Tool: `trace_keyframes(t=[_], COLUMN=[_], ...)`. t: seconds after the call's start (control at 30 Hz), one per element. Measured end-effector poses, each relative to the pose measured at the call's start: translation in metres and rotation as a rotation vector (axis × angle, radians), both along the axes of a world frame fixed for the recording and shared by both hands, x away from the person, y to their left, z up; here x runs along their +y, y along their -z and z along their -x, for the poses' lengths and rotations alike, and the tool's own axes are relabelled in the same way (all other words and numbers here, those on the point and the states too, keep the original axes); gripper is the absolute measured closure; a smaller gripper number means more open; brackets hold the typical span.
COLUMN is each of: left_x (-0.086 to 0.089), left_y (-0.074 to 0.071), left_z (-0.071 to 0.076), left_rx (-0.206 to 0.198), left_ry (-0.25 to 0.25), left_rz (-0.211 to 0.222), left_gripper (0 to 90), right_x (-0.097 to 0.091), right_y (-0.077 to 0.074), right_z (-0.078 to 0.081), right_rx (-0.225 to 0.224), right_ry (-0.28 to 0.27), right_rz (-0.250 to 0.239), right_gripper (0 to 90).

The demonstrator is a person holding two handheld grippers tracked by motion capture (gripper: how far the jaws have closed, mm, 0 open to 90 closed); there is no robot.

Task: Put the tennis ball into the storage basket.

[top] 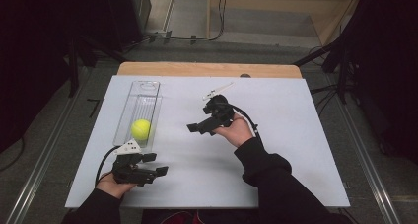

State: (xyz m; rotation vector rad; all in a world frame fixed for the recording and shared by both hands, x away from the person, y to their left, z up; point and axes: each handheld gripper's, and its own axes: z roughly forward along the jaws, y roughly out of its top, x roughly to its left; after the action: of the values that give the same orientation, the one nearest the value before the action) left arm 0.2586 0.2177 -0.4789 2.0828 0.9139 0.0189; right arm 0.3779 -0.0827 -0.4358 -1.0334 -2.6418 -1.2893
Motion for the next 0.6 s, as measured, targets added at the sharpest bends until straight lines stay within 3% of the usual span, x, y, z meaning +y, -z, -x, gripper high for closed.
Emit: trace_keyframes(t=[0.3, 0.6], left_x=[0.000, 0.000], left_y=[0.001, 0.000], left_z=[-0.001, -0.001], left_rx=[0.002, -0.002], left_ry=[0.000, 0.001], left_rz=[-0.004, -0.001], left_gripper=[26.3, 26.3], right_x=[-0.026, -0.048], right_y=[0.008, 0.016], right_z=[0.009, 0.018], right_rx=[0.009, 0.015], right_ry=[0.028, 0.059], right_rz=[-0.017, -0.003], right_gripper=[0.0, 0.0])
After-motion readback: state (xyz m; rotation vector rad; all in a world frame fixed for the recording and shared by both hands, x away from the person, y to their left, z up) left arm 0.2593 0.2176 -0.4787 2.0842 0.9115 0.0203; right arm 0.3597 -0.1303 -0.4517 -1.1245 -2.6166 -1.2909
